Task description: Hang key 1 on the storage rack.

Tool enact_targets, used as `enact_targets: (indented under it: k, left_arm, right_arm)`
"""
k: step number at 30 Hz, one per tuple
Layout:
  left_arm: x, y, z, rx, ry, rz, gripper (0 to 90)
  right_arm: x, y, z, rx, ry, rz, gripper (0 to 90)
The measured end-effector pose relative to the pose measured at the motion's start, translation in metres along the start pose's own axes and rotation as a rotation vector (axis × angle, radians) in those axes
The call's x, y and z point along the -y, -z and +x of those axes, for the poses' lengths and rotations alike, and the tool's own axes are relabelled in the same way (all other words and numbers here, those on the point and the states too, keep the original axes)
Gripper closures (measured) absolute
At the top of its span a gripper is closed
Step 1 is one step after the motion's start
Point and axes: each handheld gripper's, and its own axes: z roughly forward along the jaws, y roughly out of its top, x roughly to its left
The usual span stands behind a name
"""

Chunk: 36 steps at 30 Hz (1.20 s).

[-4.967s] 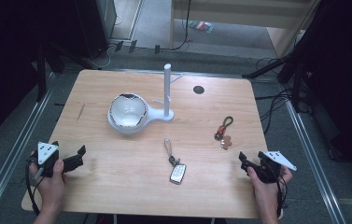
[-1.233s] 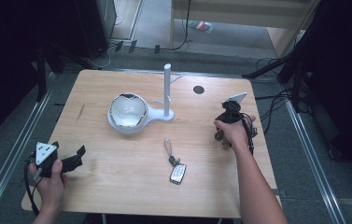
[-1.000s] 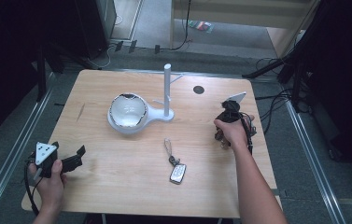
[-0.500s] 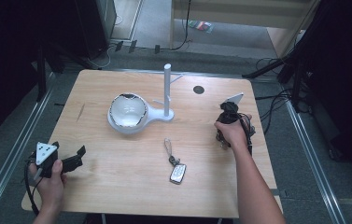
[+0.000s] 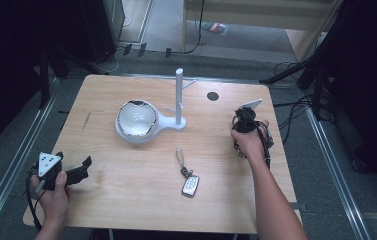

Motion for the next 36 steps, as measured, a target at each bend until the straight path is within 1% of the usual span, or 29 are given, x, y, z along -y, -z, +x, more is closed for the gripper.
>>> enact_targets:
  k: [1,4,5,6,7,8,11,13,14,15,16,18,20,21,22,30,31,35,36]
  left_arm:
    - [0.000,0.000,0.000,0.000,-0.001,0.000,0.6]
    - [0.000,0.000,0.000,-0.001,-0.002,0.000,0.6]
    - [0.000,0.000,0.000,-0.001,-0.002,0.000,0.6]
    - [0.000,0.000,0.000,-0.001,-0.002,0.001,0.6]
    - [0.000,0.000,0.000,0.000,-0.001,0.000,0.6]
    - [0.000,0.000,0.000,0.000,0.000,0.000,0.6]
    - [0.000,0.000,0.000,-0.001,-0.001,-0.001,0.6]
    - [0.000,0.000,0.000,-0.001,-0.001,-0.001,0.6]
    - [0.000,0.000,0.000,-0.001,0.001,0.000,0.6]
    - [0.000,0.000,0.000,-0.001,0.001,0.000,0.5]
    - [0.000,0.000,0.000,-0.001,0.001,0.000,0.6]
    - [0.000,0.000,0.000,0.001,0.002,0.000,0.5]
    - [0.000,0.000,0.000,-0.002,0.002,0.000,0.5]
    - [0.000,0.000,0.000,-0.002,0.002,0.000,0.5]
    - [0.000,0.000,0.000,-0.001,0.002,0.000,0.5]
    - [0.000,0.000,0.000,-0.001,0.000,0.001,0.6]
    - [0.000,0.000,0.000,-0.001,0.000,0.000,0.6]
    - [0.000,0.000,0.000,-0.002,0.001,0.000,0.6]
    - [0.000,0.000,0.000,-0.002,0.001,0.000,0.6]
  right_arm:
    - [0.000,0.000,0.000,0.000,0.000,0.000,78.8]
    - [0.003,0.007,0.004,-0.017,0.010,-0.055,79.1]
    - [0.003,0.007,0.004,-0.017,0.010,-0.055,79.1]
    - [0.003,0.009,0.005,-0.026,0.011,-0.069,79.0]
    - [0.004,0.015,0.007,-0.028,0.022,-0.106,79.1]
    - [0.004,0.015,0.007,-0.028,0.022,-0.106,79.1]
    - [0.005,0.023,0.011,-0.030,0.033,-0.155,79.3]
    - [0.006,0.031,0.016,-0.031,0.049,-0.201,79.5]
    - [0.006,0.031,0.016,-0.031,0.049,-0.201,79.5]
    - [0.006,0.034,0.017,-0.040,0.055,-0.225,79.5]
    - [0.006,0.037,0.019,-0.045,0.052,-0.232,79.6]
    - [0.006,0.042,0.022,-0.043,0.067,-0.260,79.7]
    - [0.007,0.049,0.027,-0.054,0.070,-0.298,79.7]
    - [0.007,0.056,0.030,-0.053,0.080,-0.333,79.8]
    - [0.007,0.056,0.030,-0.053,0.080,-0.333,79.8]
    - [0.011,0.077,0.042,-0.065,0.109,-0.472,79.9]
    - [0.012,0.080,0.043,-0.070,0.115,-0.496,79.9]
    - [0.014,0.086,0.050,-0.072,0.144,-0.561,79.9]
    - [0.015,0.087,0.052,-0.066,0.149,-0.571,79.9]
